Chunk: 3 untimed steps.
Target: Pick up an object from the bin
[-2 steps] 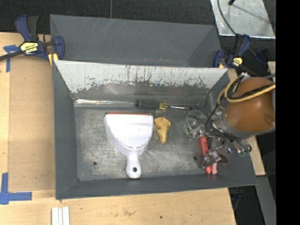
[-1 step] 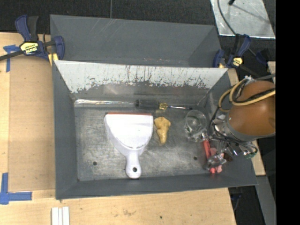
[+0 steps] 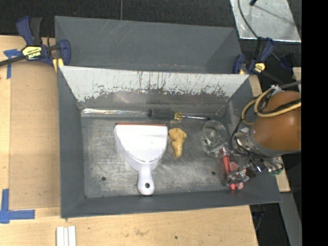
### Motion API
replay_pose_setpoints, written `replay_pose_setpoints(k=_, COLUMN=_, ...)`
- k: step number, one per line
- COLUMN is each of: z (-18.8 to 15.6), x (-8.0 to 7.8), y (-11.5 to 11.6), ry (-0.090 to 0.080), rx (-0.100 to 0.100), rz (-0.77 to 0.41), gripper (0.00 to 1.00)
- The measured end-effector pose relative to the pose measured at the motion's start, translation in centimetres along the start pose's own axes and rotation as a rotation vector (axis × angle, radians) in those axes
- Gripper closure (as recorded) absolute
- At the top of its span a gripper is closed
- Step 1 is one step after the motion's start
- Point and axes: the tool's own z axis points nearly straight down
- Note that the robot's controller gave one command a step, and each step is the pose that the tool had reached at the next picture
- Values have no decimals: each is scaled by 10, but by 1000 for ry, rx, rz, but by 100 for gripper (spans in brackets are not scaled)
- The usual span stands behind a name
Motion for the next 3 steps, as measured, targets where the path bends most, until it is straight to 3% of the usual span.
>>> replay_pose_setpoints(k=1, z=1, x=-3, y=-1, ry=3, rx=-10, rz=-104, gripper=0)
replay_pose_setpoints(k=3, z=-1, x=2, y=-1, ry=-2, rx=-4, rz=-17, gripper=0)
